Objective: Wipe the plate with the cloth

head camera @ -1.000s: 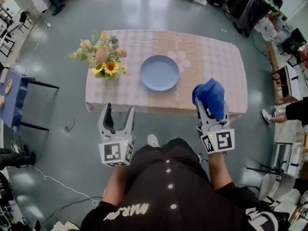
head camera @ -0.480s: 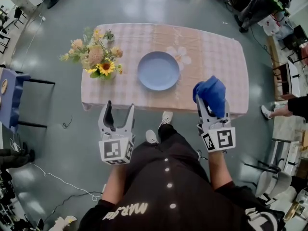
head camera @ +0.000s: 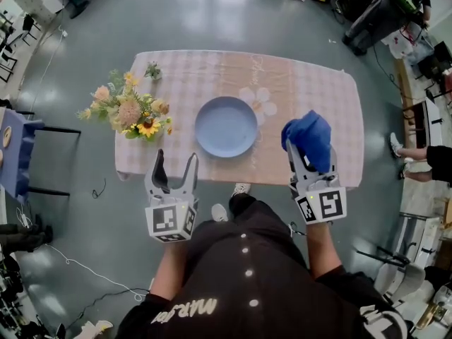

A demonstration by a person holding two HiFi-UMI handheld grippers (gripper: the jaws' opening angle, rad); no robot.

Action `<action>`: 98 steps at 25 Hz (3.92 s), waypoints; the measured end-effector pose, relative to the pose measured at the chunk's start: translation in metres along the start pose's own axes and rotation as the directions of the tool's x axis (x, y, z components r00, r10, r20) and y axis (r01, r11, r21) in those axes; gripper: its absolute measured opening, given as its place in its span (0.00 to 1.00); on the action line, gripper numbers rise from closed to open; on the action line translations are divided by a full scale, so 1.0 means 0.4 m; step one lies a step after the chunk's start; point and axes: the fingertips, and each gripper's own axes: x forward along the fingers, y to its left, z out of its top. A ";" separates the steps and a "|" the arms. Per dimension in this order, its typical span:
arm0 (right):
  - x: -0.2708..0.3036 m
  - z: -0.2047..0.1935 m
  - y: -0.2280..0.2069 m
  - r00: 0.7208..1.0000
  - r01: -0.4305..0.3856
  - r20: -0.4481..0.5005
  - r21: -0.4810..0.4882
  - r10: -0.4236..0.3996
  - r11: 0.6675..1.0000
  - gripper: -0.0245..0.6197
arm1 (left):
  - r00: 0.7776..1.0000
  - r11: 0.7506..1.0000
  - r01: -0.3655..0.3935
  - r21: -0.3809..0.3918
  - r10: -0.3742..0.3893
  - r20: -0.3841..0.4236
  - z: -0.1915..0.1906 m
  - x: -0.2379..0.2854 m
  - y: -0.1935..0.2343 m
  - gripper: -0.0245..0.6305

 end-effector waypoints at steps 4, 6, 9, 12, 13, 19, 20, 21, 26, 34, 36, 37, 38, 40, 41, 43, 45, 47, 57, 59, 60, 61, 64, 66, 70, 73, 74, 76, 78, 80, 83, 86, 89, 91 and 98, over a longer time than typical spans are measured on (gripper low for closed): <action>0.062 -0.010 -0.044 1.000 -0.023 -0.004 -0.007 0.023 1.000 0.34 | 1.000 1.000 0.003 -0.001 -0.003 -0.011 0.007 0.081 -0.016 0.55; 0.090 -0.016 -0.065 0.999 -0.032 -0.008 -0.002 0.032 0.999 0.34 | 1.000 1.000 -0.005 -0.003 0.005 -0.019 0.011 0.115 -0.019 0.54; 0.127 -0.030 -0.099 0.999 -0.044 -0.017 0.001 0.044 0.999 0.34 | 0.999 1.000 -0.016 -0.009 0.016 -0.034 0.011 0.165 -0.026 0.55; 0.163 -0.052 -0.123 0.998 -0.061 -0.028 0.003 0.061 0.998 0.34 | 0.998 1.000 -0.025 -0.008 0.025 -0.049 0.008 0.205 -0.028 0.55; 0.173 -0.058 -0.126 0.997 -0.066 -0.031 0.007 0.067 0.998 0.34 | 0.998 1.000 -0.027 -0.007 0.027 -0.056 0.007 0.215 -0.028 0.55; 0.218 -0.092 -0.128 0.994 -0.092 -0.065 0.004 0.092 0.996 0.34 | 0.993 1.000 -0.013 -0.005 0.013 -0.120 -0.040 0.257 -0.021 0.55; 0.223 -0.100 -0.128 0.993 -0.091 -0.074 0.007 0.091 0.996 0.34 | 0.991 1.000 -0.003 -0.005 0.002 -0.134 -0.051 0.264 -0.021 0.55; 0.227 -0.108 -0.127 0.992 -0.089 -0.084 0.009 0.089 0.996 0.34 | 0.990 1.000 0.009 -0.005 -0.010 -0.144 -0.062 0.273 -0.020 0.55; 0.256 -0.146 -0.113 0.989 -0.065 -0.131 0.016 0.066 0.998 0.34 | 0.981 0.997 0.077 -0.001 -0.076 -0.177 -0.104 0.334 -0.001 0.54; 0.296 -0.239 -0.072 0.976 -0.062 -0.209 0.023 0.065 0.998 0.34 | 0.960 0.993 0.118 -0.003 -0.115 -0.257 -0.189 0.409 0.021 0.54; 0.313 -0.266 -0.062 0.971 -0.069 -0.226 0.023 0.072 0.997 0.34 | 0.953 0.993 0.121 -0.007 -0.118 -0.278 -0.214 0.425 0.029 0.54; 0.322 -0.280 -0.056 0.969 -0.074 -0.237 0.020 0.077 0.997 0.34 | 0.950 0.992 0.122 -0.009 -0.119 -0.288 -0.227 0.433 0.035 0.54; 0.330 -0.293 -0.051 0.965 -0.081 -0.247 0.017 0.083 0.997 0.34 | 0.947 0.993 0.121 -0.012 -0.119 -0.299 -0.240 0.441 0.041 0.54; 0.346 -0.322 -0.040 0.959 -0.096 -0.268 0.010 0.095 0.995 0.34 | 0.941 0.994 0.110 -0.023 -0.112 -0.318 -0.266 0.455 0.058 0.54; 0.355 -0.337 -0.036 0.955 -0.103 -0.277 0.007 0.101 0.995 0.34 | 0.939 0.994 0.104 -0.028 -0.107 -0.327 -0.280 0.463 0.067 0.54; 0.374 -0.366 -0.030 0.949 -0.116 -0.297 -0.002 0.110 0.993 0.34 | 0.933 0.995 0.096 -0.030 -0.101 -0.346 -0.308 0.480 0.081 0.54; 0.390 -0.389 -0.020 0.946 -0.137 -0.298 -0.009 0.128 0.991 0.34 | 0.925 0.995 0.093 -0.035 -0.100 -0.367 -0.337 0.491 0.088 0.54; 0.401 -0.418 -0.008 0.941 -0.158 -0.304 -0.007 0.149 0.987 0.34 | 0.917 0.995 0.089 -0.042 -0.098 -0.386 -0.370 0.500 0.093 0.54; 0.450 -0.526 0.034 0.910 -0.230 -0.360 -0.023 0.207 0.973 0.34 | 0.876 0.996 0.067 -0.064 -0.090 -0.474 -0.505 0.538 0.114 0.48; 0.453 -0.548 0.039 0.902 -0.245 -0.374 -0.029 0.217 0.969 0.34 | 0.869 0.996 0.063 -0.068 -0.088 -0.486 -0.524 0.540 0.114 0.47; 0.454 -0.560 0.042 0.897 -0.254 -0.381 -0.034 0.222 0.967 0.34 | 0.866 0.996 0.060 -0.073 -0.088 -0.492 -0.533 0.541 0.114 0.46; 0.456 -0.571 0.045 0.893 -0.264 -0.388 -0.041 0.228 0.964 0.34 | 0.863 0.995 0.057 -0.077 -0.088 -0.497 -0.542 0.541 0.115 0.46; 0.463 -0.607 0.058 0.871 -0.311 -0.421 -0.071 0.254 0.948 0.34 | 0.858 0.996 0.048 -0.079 -0.082 -0.507 -0.565 0.544 0.122 0.42; 0.468 -0.632 0.067 0.854 -0.339 -0.445 -0.086 0.268 0.937 0.34 | 0.851 0.996 0.045 -0.081 -0.080 -0.519 -0.584 0.546 0.128 0.39; 0.476 -0.674 0.083 0.825 -0.379 -0.484 -0.088 0.293 0.921 0.34 | 0.835 0.993 0.037 -0.108 -0.090 -0.542 -0.617 0.551 0.134 0.36; 0.480 -0.701 0.099 0.796 -0.423 -0.516 -0.100 0.316 0.901 0.34 | 0.827 0.991 0.039 -0.127 -0.103 -0.553 -0.633 0.558 0.134 0.29; 0.482 -0.707 0.105 0.787 -0.436 -0.525 -0.102 0.324 0.894 0.34 | 0.824 0.990 0.038 -0.133 -0.106 -0.557 -0.638 0.559 0.134 0.27; 0.485 -0.717 0.115 0.774 -0.453 -0.537 -0.101 0.335 0.886 0.34 | 0.816 0.988 0.037 -0.149 -0.116 -0.566 -0.648 0.557 0.133 0.24; 0.490 -0.727 0.123 0.762 -0.465 -0.548 -0.096 0.344 0.880 0.34 | 0.811 0.985 0.036 -0.170 -0.128 -0.570 -0.654 0.557 0.132 0.20; 0.496 -0.737 0.132 0.745 -0.486 -0.563 -0.090 0.358 0.870 0.34 | 0.812 0.981 0.029 -0.193 -0.136 -0.567 -0.653 0.560 0.135 0.17; 0.505 -0.752 0.154 0.710 -0.533 -0.594 -0.104 0.377 0.840 0.34 | 0.807 0.977 0.021 -0.211 -0.141 -0.574 -0.657 0.562 0.143 0.13; 0.513 -0.766 0.183 0.679 -0.572 -0.609 -0.088 0.410 0.816 0.35 | 0.792 0.976 0.013 -0.216 -0.142 -0.594 -0.666 0.560 0.146 0.10; 0.520 -0.786 0.206 0.643 -0.597 -0.635 -0.064 0.428 0.800 0.34 | 0.787 0.969 -0.002 -0.247 -0.151 -0.598 -0.667 0.561 0.147 0.09; 0.523 -0.797 0.217 0.613 -0.626 -0.667 -0.085 0.423 0.775 0.34 | 0.784 0.967 -0.007 -0.253 -0.152 -0.602 -0.668 0.560 0.147 0.09; 0.558 -0.813 0.265 0.589 -0.670 -0.689 -0.124 0.423 0.732 0.34 | 0.780 0.969 -0.005 -0.249 -0.152 -0.607 -0.669 0.561 0.147 0.09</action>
